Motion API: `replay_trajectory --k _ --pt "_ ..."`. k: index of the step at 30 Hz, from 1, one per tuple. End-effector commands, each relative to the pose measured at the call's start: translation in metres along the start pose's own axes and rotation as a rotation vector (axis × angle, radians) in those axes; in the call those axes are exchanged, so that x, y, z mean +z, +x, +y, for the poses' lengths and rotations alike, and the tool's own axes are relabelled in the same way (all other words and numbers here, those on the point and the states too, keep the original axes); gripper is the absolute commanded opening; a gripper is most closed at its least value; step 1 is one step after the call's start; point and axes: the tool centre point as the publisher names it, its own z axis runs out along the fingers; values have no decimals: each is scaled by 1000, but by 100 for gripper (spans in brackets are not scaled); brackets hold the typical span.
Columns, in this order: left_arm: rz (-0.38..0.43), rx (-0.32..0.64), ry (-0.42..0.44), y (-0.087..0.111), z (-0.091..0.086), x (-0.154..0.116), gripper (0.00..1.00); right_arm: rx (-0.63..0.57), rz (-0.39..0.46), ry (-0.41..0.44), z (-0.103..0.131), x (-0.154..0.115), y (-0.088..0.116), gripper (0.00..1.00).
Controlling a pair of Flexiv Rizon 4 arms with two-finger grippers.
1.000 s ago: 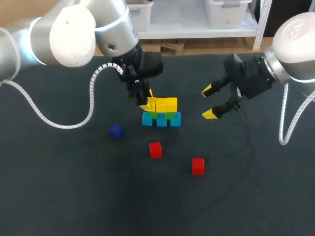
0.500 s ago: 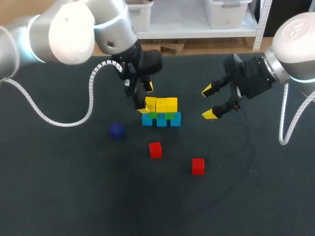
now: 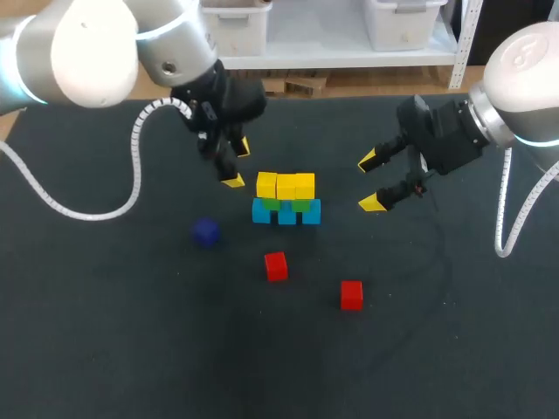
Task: Place the blue cubes, place green cubes on the blue cubes, place the yellow cubes on the green cubes, then place the red cubes on the yellow cubes, and place purple cube on the red cubes.
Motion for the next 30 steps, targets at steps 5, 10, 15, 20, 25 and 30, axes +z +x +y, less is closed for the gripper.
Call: replay_trajectory --k 5,10,15,20,25,30 --pt "-12 -9 8 8 -6 13 0 -1 -2 0 0 0 0 100" --pt "-16 -5 18 7 -6 18 0 -1 -2 0 0 0 0 100" --pt "-20 -2 25 4 -5 22 0 -1 -2 0 0 0 0 100" --pt "-24 8 34 -2 -5 25 0 -1 -2 0 0 0 0 100" --pt "-30 16 41 -7 -5 27 0 -1 -2 0 0 0 0 100" --pt "-32 17 44 -9 -7 27 0 -1 -2 0 0 0 0 100"
